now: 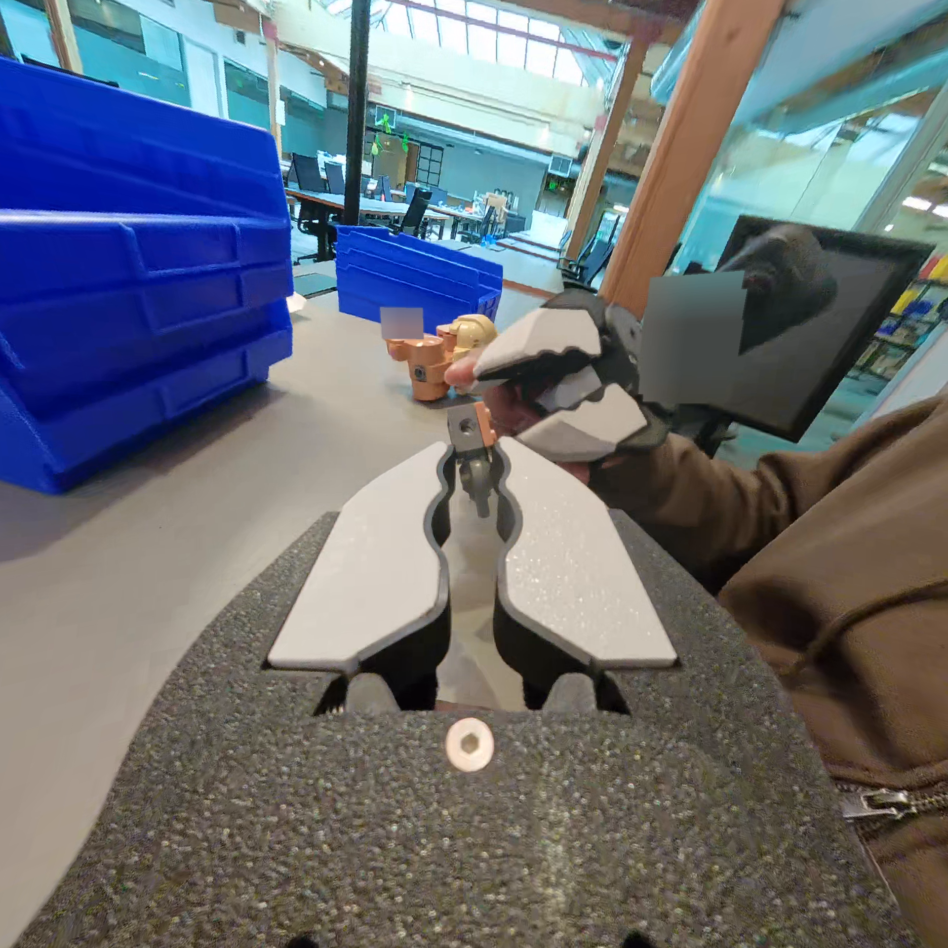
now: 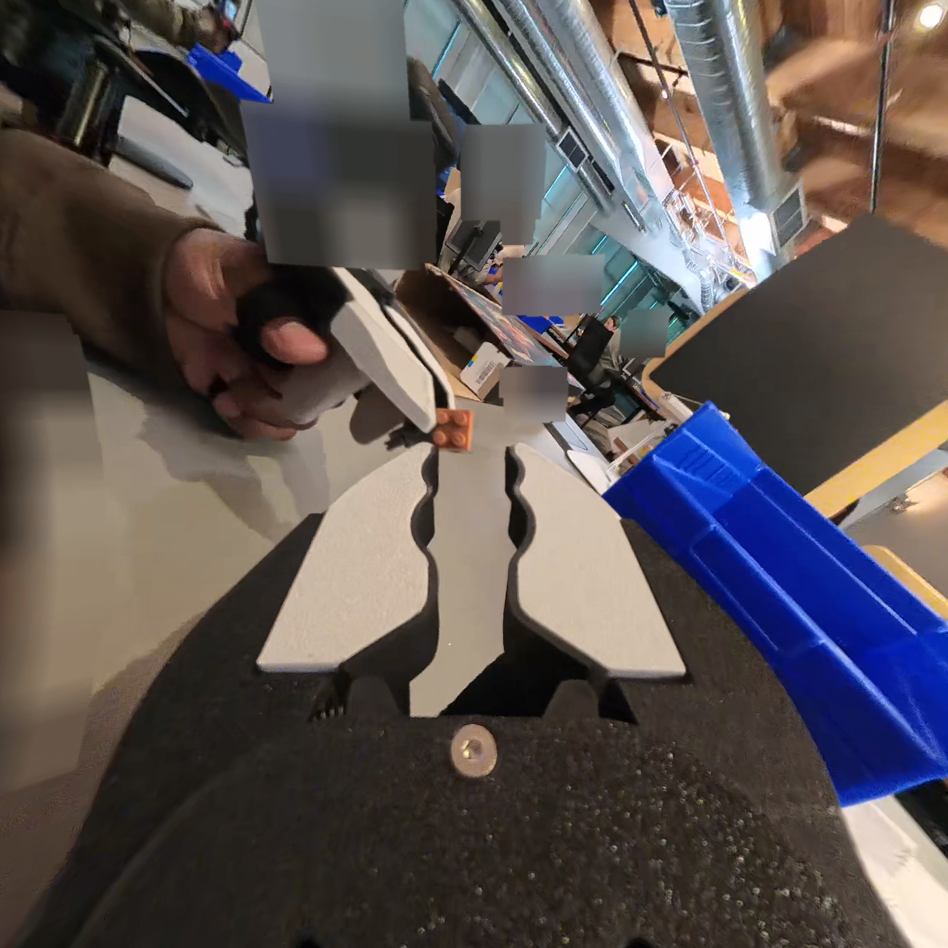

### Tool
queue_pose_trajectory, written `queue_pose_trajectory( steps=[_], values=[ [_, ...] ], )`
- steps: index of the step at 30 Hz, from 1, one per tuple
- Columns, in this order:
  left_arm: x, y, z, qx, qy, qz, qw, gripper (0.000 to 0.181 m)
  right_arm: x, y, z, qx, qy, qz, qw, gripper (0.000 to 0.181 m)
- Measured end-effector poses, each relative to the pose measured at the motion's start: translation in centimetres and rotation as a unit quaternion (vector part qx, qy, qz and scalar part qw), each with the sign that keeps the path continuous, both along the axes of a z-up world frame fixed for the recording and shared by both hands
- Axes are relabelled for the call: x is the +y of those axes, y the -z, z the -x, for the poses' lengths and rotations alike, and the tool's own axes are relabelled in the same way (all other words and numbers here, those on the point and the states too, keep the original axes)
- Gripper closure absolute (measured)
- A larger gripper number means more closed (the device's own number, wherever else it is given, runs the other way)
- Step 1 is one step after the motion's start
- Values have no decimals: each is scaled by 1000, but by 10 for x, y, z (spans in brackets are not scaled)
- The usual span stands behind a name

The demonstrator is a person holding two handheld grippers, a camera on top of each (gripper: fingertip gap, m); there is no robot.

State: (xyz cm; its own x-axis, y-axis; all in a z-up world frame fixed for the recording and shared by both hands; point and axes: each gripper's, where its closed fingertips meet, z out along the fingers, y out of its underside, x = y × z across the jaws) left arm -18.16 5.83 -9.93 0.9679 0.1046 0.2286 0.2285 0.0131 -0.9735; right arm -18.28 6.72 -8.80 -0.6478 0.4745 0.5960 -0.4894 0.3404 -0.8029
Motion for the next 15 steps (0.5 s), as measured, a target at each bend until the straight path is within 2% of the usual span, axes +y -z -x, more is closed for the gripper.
queue_pose_trajectory(
  steps=[5, 10, 15],
  values=[
    [-2, -3, 1, -9, -12, -17, 1000, 168, -7, 5, 2, 38, 29, -33, 998, 156],
    [4, 0, -6, -26, 10, -9, 1000, 168, -11, 5, 2, 65, 44, -50, 996, 159],
    [3, -5, -10, -13, 15, -26, 999, 166, -12, 5, -1, 32, 22, -25, 999, 164]
  ],
)
